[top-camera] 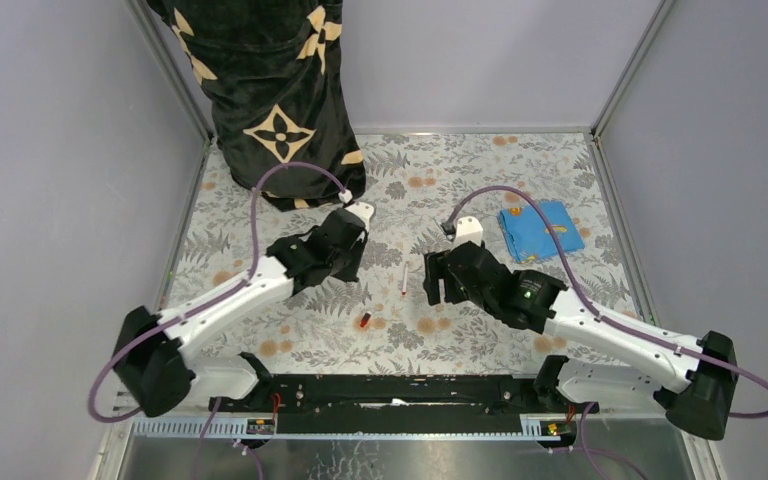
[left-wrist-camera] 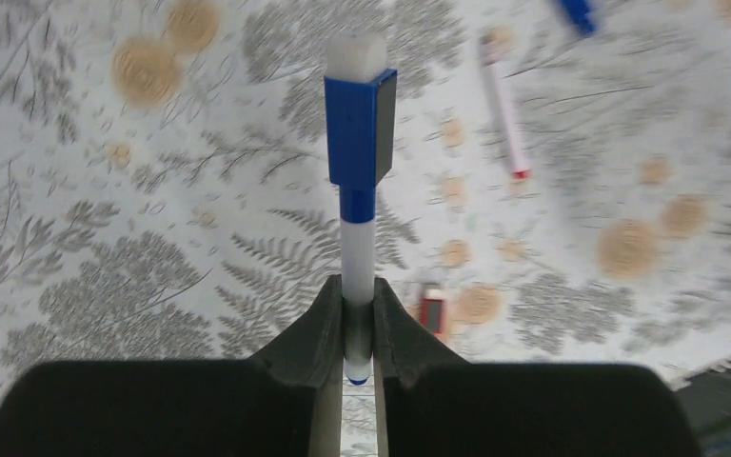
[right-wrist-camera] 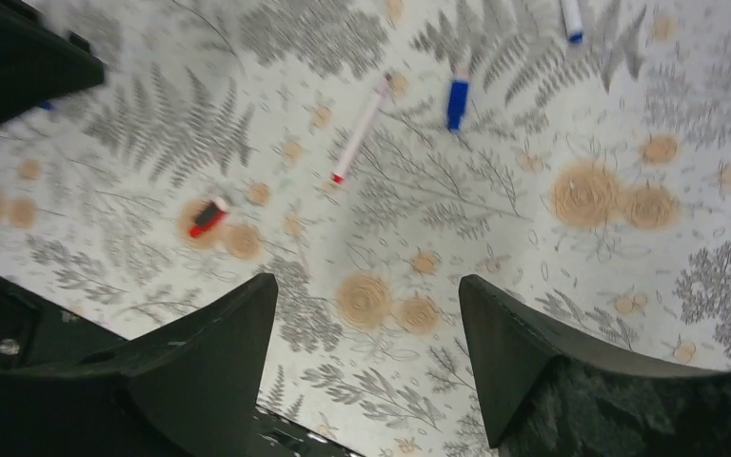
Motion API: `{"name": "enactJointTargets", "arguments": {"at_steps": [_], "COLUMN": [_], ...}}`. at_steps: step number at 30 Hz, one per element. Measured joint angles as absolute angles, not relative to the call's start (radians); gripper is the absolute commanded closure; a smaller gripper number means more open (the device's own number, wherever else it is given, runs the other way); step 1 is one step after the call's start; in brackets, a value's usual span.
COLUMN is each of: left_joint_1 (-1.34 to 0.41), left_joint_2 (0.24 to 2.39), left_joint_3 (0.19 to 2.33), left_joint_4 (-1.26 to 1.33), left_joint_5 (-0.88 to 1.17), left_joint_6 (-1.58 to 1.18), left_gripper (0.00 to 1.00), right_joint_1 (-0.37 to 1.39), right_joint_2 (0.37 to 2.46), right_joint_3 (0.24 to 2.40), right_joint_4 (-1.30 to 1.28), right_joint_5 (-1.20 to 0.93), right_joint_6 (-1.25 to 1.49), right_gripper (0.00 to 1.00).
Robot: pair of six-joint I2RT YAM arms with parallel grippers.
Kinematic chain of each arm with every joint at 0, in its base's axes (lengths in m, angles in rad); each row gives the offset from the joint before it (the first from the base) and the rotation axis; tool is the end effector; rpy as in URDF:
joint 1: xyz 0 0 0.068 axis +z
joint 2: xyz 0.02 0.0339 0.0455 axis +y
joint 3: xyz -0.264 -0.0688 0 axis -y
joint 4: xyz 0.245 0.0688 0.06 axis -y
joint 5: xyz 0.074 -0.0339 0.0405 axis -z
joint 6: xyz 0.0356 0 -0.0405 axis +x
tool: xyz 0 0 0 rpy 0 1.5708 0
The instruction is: Insert the pens into the pen caps
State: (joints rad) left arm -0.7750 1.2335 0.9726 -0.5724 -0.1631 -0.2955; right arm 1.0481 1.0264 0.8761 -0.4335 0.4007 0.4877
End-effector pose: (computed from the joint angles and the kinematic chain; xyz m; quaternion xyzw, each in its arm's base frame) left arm 0.1885 -0.1765 0.2766 0.1922 0.9101 -0.1179 0.3478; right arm 0.1237 0.1868 0.3031 -0.1481 0.8555 0.1964 0.4557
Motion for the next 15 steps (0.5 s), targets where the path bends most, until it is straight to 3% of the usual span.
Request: {"name": "enactJointTargets", "arguments": {"at_steps": [4,12,15], "left_joint_1": [-0.710,-0.657,-0.652], "left_joint_2": [1.360,1.595,1.642], "left_joint_3": [0.972,0.987,0.987], "left_joint_4": [-0.599,-0.591,-0.588], "left_joint_5": [-0.183,-0.173,-0.162], "left_joint_6": [-0.290,-0.277,-0.276], "left_gripper": [1.00,0.99,0.92], "right_joint_1": [0.958,0.946,0.946], "right_joint_2": [1.056,0.996,0.938], "right_joint_3": [0.812,0.707,0.666], "right_joint_4": [-0.461,-0.439,-0.435], "right_joint_5": [0.294,0.198,0.174], "right_joint_6": [0.514,0.537,0.545], "right_gripper": [0.20,0.19,0.19]}}
